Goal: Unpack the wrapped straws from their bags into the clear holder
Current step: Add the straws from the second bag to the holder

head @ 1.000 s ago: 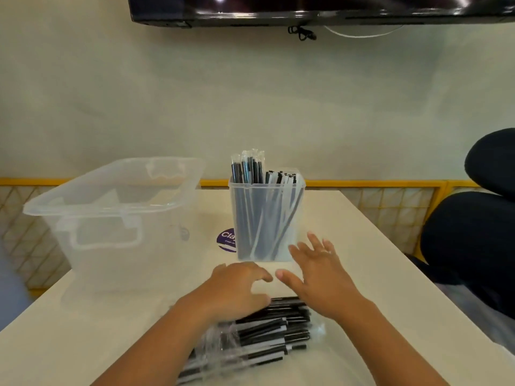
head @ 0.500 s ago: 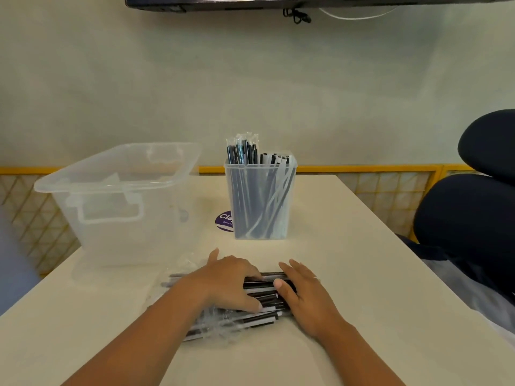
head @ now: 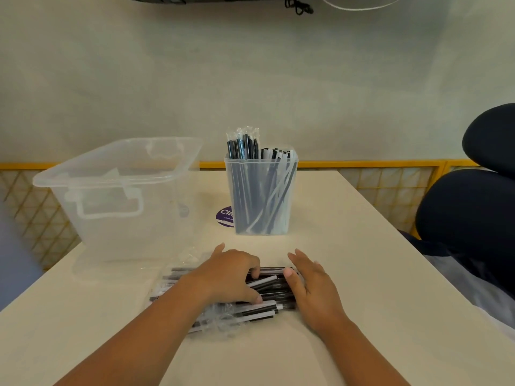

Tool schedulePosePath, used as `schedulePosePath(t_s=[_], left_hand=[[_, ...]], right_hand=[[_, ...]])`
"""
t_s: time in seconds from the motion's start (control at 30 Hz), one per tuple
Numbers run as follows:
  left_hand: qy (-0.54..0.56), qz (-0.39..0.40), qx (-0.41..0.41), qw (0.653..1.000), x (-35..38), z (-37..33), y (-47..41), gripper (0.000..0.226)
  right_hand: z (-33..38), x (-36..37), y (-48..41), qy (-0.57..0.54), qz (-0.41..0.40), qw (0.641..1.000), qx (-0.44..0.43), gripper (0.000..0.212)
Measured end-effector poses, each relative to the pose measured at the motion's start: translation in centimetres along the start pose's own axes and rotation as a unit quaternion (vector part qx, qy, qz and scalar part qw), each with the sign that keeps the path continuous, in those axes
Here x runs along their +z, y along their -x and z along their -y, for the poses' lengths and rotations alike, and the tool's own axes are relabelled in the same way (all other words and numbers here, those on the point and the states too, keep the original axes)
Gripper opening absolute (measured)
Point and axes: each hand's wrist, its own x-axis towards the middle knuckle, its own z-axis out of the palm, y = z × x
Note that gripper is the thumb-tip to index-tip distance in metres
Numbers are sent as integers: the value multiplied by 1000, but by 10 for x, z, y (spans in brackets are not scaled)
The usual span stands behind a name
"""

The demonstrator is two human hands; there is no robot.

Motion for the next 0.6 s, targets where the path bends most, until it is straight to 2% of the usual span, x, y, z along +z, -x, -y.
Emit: schedulePosePath(t_s=[0.13,0.27,0.4,0.5,0.6], left_hand=[[-19,12,12,1000,2,1,-3,30],[-33,22,11,999,3,1,-6,37],[-41,31,13,999,2,-1,-7,36],[-33,45,17,998,0,-5,-8,37],[-33,45,25,998,-2,-9,-7,25]], right_hand=[[-2,1,0,-20,11,1000,-1,50],[0,0,1,-30,-7,1000,1,47],[0,-2,1,-34,-25,999,14,45],[-2,-4,0,-59,-41,997,33,57],[-4,-4,-1,-77,-64,994,34,65]])
